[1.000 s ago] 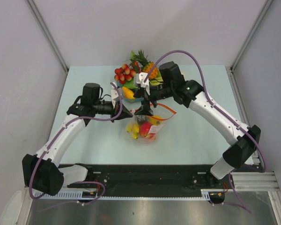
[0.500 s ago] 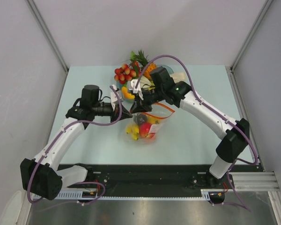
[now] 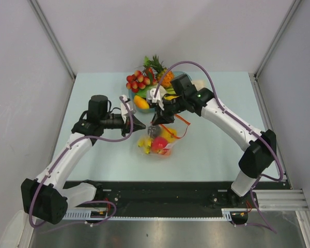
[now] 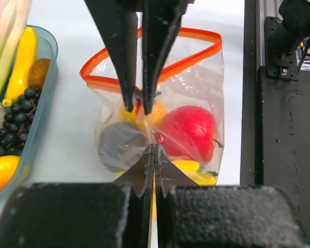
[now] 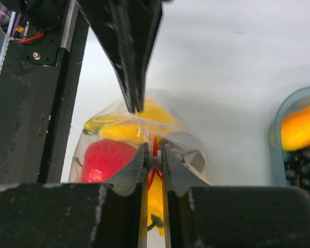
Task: Place the food in the zip-top bag and seal the zipper
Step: Zip the zipper food storage bag at the center of the board.
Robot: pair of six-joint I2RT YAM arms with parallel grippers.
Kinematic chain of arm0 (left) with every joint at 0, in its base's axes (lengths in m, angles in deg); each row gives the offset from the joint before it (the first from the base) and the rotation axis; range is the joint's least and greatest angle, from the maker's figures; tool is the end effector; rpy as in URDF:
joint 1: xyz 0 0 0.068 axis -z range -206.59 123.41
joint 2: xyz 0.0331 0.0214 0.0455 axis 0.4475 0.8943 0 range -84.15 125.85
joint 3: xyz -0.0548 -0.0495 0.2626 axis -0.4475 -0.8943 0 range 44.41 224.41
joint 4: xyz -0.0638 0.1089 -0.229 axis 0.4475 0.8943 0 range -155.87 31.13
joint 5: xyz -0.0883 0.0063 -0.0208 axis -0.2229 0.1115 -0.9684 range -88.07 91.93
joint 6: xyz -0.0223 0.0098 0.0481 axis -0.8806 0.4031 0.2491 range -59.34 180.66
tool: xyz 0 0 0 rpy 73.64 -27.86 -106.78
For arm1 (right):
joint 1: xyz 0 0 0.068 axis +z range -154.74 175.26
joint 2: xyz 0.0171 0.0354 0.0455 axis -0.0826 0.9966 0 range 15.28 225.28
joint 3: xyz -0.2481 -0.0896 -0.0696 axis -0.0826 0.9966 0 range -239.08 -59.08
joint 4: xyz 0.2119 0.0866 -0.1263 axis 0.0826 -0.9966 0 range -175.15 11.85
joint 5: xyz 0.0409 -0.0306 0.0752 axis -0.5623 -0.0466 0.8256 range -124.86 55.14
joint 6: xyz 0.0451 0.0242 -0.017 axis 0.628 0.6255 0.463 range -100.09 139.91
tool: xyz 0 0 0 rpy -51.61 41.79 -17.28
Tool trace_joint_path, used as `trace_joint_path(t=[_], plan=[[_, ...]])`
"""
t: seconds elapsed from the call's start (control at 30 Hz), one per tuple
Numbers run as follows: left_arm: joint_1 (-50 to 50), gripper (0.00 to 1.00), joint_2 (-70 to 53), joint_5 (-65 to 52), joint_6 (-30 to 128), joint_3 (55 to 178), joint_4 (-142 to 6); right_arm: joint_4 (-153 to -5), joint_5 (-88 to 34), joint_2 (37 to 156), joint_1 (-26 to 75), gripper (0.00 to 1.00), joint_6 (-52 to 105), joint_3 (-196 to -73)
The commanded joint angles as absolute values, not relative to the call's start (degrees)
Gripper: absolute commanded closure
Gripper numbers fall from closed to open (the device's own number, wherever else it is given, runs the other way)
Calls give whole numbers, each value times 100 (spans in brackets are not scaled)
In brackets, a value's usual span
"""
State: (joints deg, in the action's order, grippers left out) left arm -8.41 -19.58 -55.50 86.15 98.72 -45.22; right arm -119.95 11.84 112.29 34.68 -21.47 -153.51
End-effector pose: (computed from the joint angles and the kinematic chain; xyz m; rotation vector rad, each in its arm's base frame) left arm 0.2172 -0.1027 0.3195 1.2409 1.5277 -0.9595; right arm 0.2693 0.2549 0.3556 -1.7139 1.4033 0.9249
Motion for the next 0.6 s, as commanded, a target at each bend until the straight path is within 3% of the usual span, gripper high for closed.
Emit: trace_joint_path(t=[0.0,0.03,0.13,0.17,0.27,0.43,0.57], plan=[[-866,100,-2210,-5591,8684,9855,-4697,-12061,1085,11029,3341,100,-2149,-15312],[-857,100,-2193,-5599,8728,9881,-4654,-11991,1120,11002,3349,100,-2079,-15312],[-804,68,-2123,-5433,8624,10013,-4583,-11596,1216,10923,3385,100,-1736,-15312],[-795,53,-2088,-5363,8597,10066,-4513,-11386,1269,10862,3393,100,-1665,-15321],[-734,32,-1991,-5301,8588,10180,-4477,-11199,1296,10800,3525,100,-1551,-15329],[-532,30,-1991,-5222,8500,10128,-4696,-11137,1269,10747,3701,100,-1498,-15356],[-435,39,-1956,-5072,8255,10031,-4951,-11155,1261,10712,3780,100,-1559,-15365]])
